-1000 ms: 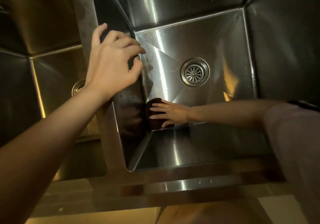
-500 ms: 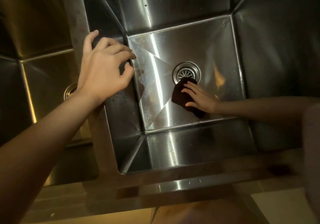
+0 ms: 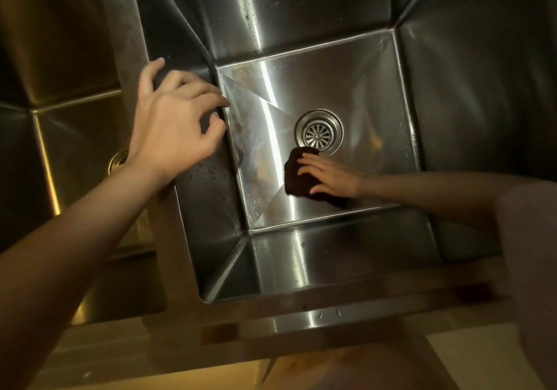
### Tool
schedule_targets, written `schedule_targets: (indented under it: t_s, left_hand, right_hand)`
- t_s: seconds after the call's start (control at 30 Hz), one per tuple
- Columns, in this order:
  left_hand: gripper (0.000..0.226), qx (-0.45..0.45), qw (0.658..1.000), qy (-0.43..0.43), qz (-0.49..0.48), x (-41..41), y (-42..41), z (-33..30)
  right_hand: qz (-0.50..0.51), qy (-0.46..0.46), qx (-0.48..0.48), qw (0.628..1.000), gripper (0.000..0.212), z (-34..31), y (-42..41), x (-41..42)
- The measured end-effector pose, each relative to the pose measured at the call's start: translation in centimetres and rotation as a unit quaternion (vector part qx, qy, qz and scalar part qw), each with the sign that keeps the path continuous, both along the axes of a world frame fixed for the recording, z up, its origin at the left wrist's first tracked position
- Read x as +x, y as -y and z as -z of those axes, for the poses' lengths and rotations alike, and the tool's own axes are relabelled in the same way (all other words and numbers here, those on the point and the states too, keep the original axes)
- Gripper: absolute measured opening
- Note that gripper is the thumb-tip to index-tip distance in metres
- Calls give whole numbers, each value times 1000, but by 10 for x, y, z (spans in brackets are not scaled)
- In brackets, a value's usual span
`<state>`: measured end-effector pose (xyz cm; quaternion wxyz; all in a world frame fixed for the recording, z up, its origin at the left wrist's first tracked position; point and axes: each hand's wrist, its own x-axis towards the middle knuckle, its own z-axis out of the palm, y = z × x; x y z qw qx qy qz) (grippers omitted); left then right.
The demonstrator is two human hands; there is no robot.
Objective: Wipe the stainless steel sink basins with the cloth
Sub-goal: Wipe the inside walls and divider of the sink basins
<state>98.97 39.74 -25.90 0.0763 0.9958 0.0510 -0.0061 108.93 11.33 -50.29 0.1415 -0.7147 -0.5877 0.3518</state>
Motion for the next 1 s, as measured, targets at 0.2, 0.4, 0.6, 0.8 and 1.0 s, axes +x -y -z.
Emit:
schedule_targets:
  t_s: [0.2, 0.4, 0.6, 0.8, 1.0]
  left_hand:
    - [36, 5, 1000, 1, 3, -1, 0, 2]
    - [38, -2, 1000, 1, 3, 1, -2, 3]
    - [39, 1, 1000, -1, 1, 0, -1, 1]
    - [40, 0, 1000, -19, -9, 1, 0, -2]
    - [39, -8, 1000, -25, -12, 1, 5, -7]
  right_hand:
    - [-102, 37, -27, 994, 56, 1, 41, 13]
    - [-177, 28, 20, 984, 52, -1, -2, -39]
    - [-24, 69, 5, 997, 55, -8, -55, -46]
    - [235, 50, -152, 959, 66, -27, -47, -52]
    - [303, 42, -185, 934, 70, -54, -73, -66]
